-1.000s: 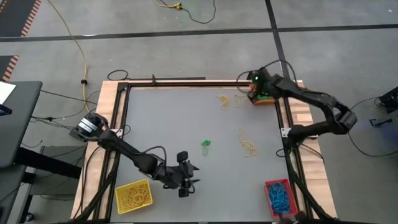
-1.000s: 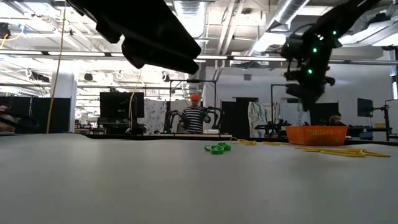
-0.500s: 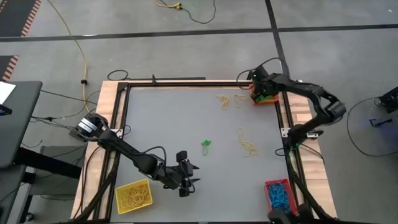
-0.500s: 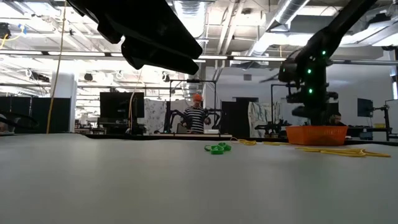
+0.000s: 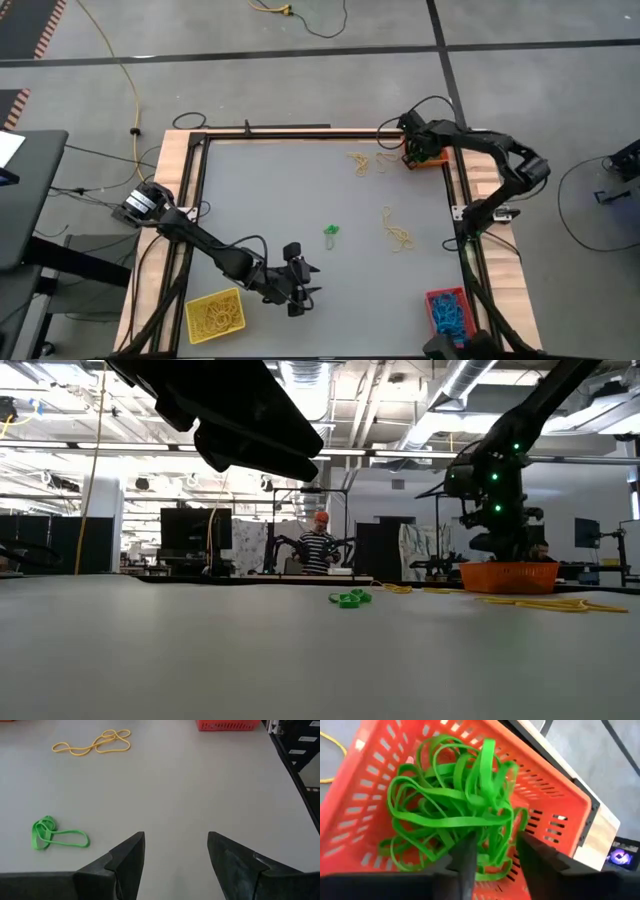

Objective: Sort rubber bands into baskets
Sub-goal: Put the green rubber band into the orange bin

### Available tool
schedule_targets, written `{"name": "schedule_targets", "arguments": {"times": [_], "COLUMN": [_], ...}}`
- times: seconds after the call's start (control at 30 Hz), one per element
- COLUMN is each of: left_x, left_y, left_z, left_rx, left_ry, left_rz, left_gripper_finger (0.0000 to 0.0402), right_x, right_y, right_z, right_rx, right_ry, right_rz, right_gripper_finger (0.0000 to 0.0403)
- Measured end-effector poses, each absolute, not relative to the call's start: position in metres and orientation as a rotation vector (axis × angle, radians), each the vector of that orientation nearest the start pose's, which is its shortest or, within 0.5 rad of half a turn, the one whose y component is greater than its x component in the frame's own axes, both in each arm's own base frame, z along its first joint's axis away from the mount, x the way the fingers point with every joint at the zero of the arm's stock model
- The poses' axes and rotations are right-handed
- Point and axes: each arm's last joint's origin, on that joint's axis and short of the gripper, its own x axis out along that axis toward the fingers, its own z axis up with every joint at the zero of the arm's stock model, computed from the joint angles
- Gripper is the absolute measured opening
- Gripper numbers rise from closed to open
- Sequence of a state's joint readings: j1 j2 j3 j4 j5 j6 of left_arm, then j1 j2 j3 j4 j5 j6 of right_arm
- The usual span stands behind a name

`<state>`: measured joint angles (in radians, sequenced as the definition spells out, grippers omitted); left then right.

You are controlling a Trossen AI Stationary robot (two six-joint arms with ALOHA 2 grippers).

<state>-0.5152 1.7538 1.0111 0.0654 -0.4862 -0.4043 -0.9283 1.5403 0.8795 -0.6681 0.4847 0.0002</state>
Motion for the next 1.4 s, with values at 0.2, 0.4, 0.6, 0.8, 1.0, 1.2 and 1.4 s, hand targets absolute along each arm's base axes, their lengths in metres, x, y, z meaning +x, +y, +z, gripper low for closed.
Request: {"name": "schedule_targets", "arguments": {"times": [0.2,0.4,0.6,0.8,1.0,1.2,1.4], "left_x": [0.322,0.319,0.311,0.306,0.305,0.311,0.317], "left_y": [-0.166,-0.164,-0.159,-0.156,-0.152,-0.141,-0.125], "left_z": [0.183,0.177,0.163,0.155,0.154,0.154,0.153], "left_rx": [-0.064,-0.056,-0.091,-0.100,-0.054,-0.020,-0.015], "left_ry": [0.585,0.588,0.602,0.592,0.577,0.580,0.601], "left_rz": [0.091,0.109,0.142,0.170,0.214,0.245,0.277], "left_gripper_finger": [0.0206,0.0206,0.0206,0.0206,0.0206,0.0206,0.0206], "right_x": [0.149,0.154,0.168,0.193,0.221,0.253,0.288], "right_y": [-0.211,-0.197,-0.175,-0.144,-0.103,-0.055,0.000], "right_z": [0.191,0.211,0.223,0.224,0.218,0.206,0.184], "right_rx": [0.312,0.295,0.320,0.313,0.256,0.178,0.109], "right_ry": [1.311,1.205,1.112,1.096,1.121,1.092,1.020], "right_rz": [-1.197,-1.164,-0.996,-0.799,-0.635,-0.470,-0.246], "right_gripper_finger": [0.0237,0.0244,0.0244,0.0244,0.0244,0.0243,0.0243]}}
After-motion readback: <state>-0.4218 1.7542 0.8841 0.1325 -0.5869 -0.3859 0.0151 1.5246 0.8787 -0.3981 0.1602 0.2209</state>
